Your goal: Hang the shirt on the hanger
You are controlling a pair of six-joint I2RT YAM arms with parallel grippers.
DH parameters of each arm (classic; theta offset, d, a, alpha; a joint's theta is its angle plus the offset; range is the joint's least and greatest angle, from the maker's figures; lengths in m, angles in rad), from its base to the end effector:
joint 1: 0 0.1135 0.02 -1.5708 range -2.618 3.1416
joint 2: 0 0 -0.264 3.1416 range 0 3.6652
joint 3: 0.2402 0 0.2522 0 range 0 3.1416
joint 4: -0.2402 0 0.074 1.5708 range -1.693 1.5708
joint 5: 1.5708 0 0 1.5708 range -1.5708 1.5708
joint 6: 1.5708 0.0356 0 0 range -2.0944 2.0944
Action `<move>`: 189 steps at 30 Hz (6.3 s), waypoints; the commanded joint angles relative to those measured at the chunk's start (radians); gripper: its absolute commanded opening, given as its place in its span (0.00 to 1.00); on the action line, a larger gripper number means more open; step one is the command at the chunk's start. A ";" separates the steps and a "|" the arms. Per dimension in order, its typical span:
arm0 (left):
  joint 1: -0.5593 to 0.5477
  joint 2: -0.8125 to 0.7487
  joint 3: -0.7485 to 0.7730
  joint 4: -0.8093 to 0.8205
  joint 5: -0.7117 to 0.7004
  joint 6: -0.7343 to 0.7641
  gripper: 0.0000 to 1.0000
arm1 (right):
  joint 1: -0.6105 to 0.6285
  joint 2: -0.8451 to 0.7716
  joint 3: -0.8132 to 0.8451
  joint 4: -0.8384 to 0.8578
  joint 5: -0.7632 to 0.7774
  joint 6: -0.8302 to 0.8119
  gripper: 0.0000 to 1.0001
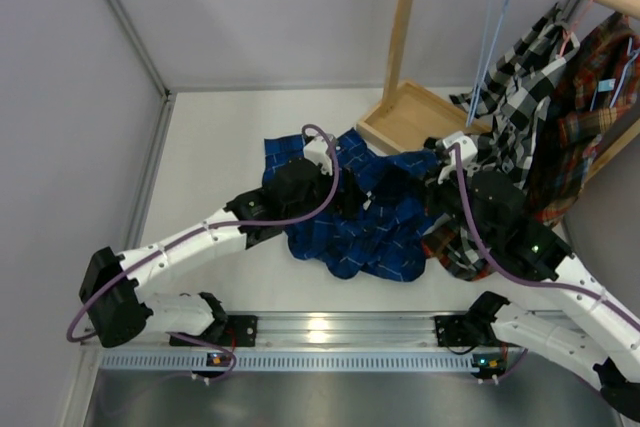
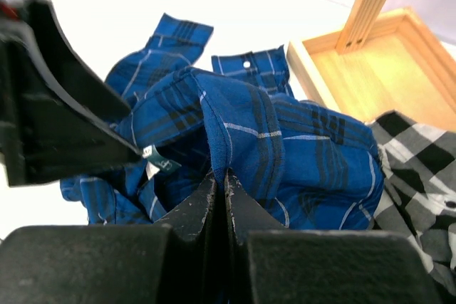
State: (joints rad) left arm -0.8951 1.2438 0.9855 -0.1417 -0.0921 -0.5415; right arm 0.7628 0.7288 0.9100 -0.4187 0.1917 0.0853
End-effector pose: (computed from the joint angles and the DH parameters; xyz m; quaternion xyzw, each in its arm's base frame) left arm 0.1828 -0.2228 0.3163 0.1214 0.8241 -0.3344 0.4408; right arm 0.1197 0.1050 0.3668 -0.2041 0.7575 0.1847 0.5919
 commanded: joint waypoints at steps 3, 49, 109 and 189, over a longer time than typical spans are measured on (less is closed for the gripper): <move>0.005 -0.010 -0.030 0.043 0.066 -0.077 0.75 | 0.009 -0.020 0.009 0.129 0.034 -0.016 0.00; -0.008 -0.156 1.073 -0.366 0.261 0.715 0.00 | 0.010 0.055 0.527 0.392 -0.698 0.188 0.00; -0.002 -0.130 0.209 -0.197 -0.276 0.239 0.00 | -0.023 0.373 0.138 0.207 -0.451 -0.093 0.26; 0.809 0.757 1.135 -0.726 -0.159 0.111 0.82 | -0.083 0.023 -0.184 0.340 -0.307 0.312 0.00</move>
State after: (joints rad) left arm -0.1993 2.0266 2.0762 -0.7380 -0.4171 -0.2848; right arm 0.6952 0.7479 0.7307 -0.1825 -0.1074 0.3534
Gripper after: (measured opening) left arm 0.746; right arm 0.007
